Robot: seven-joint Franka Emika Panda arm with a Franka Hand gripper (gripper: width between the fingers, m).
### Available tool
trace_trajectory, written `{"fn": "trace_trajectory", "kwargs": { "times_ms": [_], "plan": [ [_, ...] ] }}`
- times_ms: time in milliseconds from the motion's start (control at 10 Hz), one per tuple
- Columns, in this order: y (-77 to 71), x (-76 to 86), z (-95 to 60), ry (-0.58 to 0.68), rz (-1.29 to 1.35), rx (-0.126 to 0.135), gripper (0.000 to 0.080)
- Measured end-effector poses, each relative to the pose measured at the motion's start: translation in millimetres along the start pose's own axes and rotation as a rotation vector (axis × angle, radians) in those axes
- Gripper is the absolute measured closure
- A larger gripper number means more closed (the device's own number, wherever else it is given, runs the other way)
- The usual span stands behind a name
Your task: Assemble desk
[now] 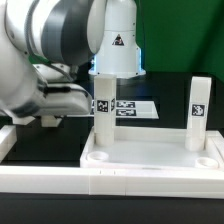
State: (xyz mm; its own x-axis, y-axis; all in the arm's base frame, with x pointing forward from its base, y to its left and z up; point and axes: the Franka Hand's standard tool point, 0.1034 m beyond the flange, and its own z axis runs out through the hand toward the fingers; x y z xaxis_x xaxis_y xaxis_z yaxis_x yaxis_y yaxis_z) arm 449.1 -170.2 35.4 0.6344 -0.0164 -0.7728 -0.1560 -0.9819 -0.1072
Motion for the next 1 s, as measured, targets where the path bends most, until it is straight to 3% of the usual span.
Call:
{"fn": "trace_trajectory", "kwargs": {
  "times_ms": [200, 300, 700, 800, 900, 1000],
  "plan": [
    [-7.0, -11.5, -33.1, 0.010, -0.028, -0.018, 0.0505],
    [-11.7, -12.3, -48.3, 0.013, -0.042, -0.043, 0.0505],
    [-7.1, -6.0, -45.7, 0.033, -0.038, -0.049, 0.0505],
    [-13.0, -9.8, -54.3, 0.030, -0.045, -0.052, 0.0505],
    [-19.9, -6.3, -72.6, 0.112, -0.055, -0.059, 0.0505],
    [-23.0, -13.7, -89.2, 0.156, -0.048, -0.053, 0.0505]
  ]
}}
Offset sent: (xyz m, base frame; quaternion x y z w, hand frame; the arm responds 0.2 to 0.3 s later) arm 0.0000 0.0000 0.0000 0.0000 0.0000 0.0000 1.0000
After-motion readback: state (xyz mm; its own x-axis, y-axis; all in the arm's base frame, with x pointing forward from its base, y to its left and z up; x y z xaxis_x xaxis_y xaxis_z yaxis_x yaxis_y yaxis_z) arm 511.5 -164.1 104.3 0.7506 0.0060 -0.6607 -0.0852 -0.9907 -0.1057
